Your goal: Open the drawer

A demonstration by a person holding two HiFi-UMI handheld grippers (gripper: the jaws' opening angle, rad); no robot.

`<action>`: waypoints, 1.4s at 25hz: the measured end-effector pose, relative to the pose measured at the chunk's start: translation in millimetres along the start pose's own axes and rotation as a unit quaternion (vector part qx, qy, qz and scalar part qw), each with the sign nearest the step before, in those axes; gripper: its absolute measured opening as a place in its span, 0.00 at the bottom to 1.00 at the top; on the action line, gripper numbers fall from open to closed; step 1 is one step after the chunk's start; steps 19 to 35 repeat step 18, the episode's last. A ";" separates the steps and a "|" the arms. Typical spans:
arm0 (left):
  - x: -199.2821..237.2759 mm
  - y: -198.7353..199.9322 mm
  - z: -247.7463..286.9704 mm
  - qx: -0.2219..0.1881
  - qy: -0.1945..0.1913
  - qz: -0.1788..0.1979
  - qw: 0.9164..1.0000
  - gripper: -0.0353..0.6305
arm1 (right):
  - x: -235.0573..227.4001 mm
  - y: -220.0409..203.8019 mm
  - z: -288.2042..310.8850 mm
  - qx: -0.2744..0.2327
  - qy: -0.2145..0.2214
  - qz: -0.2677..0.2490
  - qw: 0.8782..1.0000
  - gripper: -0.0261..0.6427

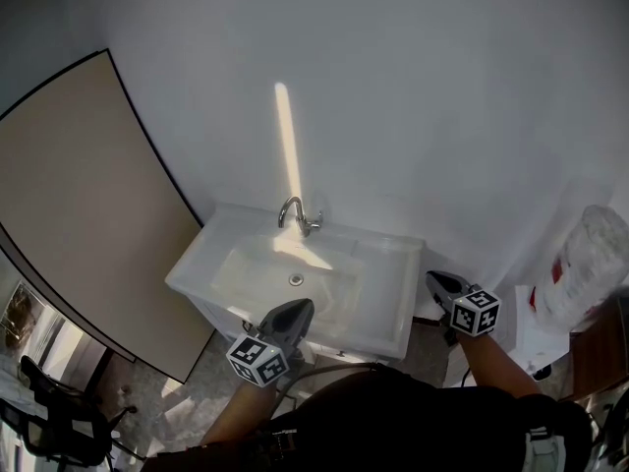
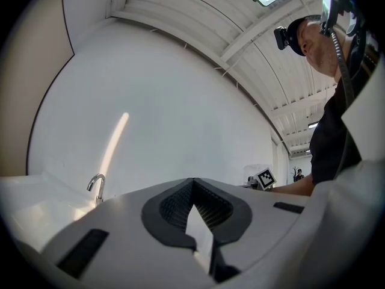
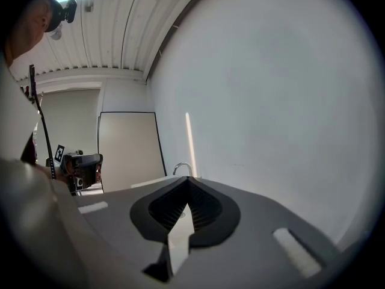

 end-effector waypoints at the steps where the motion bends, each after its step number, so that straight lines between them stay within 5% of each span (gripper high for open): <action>1: -1.2 0.0 0.6 0.001 -0.001 0.001 1.000 0.05 | -0.3 -0.6 -0.1 0.001 0.001 -0.001 1.000 0.04; 35: -6.2 4.0 5.6 0.011 -0.017 -0.001 1.000 0.05 | 0.1 -3.5 -4.5 0.006 0.001 -0.008 1.000 0.04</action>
Point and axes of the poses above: the fingertips, and each gripper's own axes: z forward along the fingers, x to its left, y out of its top, the point moved 3 cm from there along -z, backward along the fingers, and after that the axes turned 1 degree about x, right-handed, at the moved point
